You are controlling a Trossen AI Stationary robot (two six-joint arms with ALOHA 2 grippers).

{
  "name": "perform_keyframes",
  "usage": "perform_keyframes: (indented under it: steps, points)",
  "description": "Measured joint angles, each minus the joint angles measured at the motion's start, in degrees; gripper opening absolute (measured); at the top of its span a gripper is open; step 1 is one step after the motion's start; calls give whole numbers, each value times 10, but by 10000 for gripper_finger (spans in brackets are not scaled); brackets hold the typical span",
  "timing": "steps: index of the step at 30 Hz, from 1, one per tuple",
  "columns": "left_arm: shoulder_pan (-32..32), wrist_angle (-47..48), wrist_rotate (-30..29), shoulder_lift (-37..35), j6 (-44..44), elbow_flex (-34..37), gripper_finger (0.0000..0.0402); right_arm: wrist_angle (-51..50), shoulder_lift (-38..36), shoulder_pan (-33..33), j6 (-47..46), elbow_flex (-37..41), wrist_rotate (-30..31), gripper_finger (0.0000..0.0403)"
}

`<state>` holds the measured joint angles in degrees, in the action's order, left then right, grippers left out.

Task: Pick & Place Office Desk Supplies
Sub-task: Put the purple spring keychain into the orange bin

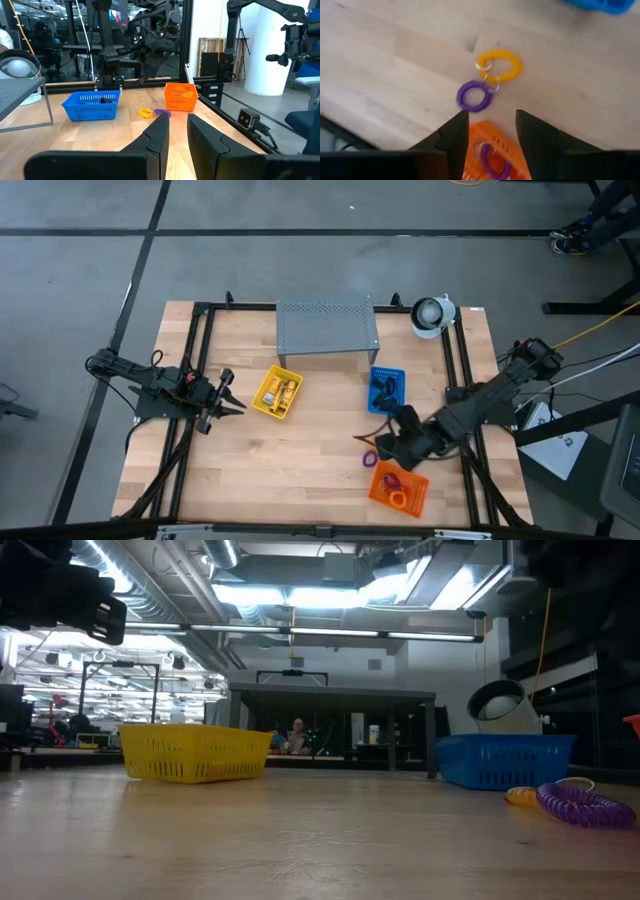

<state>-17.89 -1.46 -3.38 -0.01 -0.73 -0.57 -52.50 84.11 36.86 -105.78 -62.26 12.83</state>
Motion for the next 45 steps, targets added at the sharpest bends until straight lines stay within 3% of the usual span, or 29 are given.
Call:
perform_keyframes:
  steps: [4,11,19,25,45]
  points:
    - [0,0,0,0,0,0,63,29,18,-28,43,7,-12,139]
    - [0,0,0,0,0,0,66,195,19,-39,30,95,-34,117]
    - [0,0,0,0,0,0,67,219,19,-39,11,144,-80,124]
    - [0,0,0,0,0,0,66,315,19,-39,-3,194,-90,130]
    - [0,0,0,0,0,0,66,350,20,-72,15,226,-88,120]
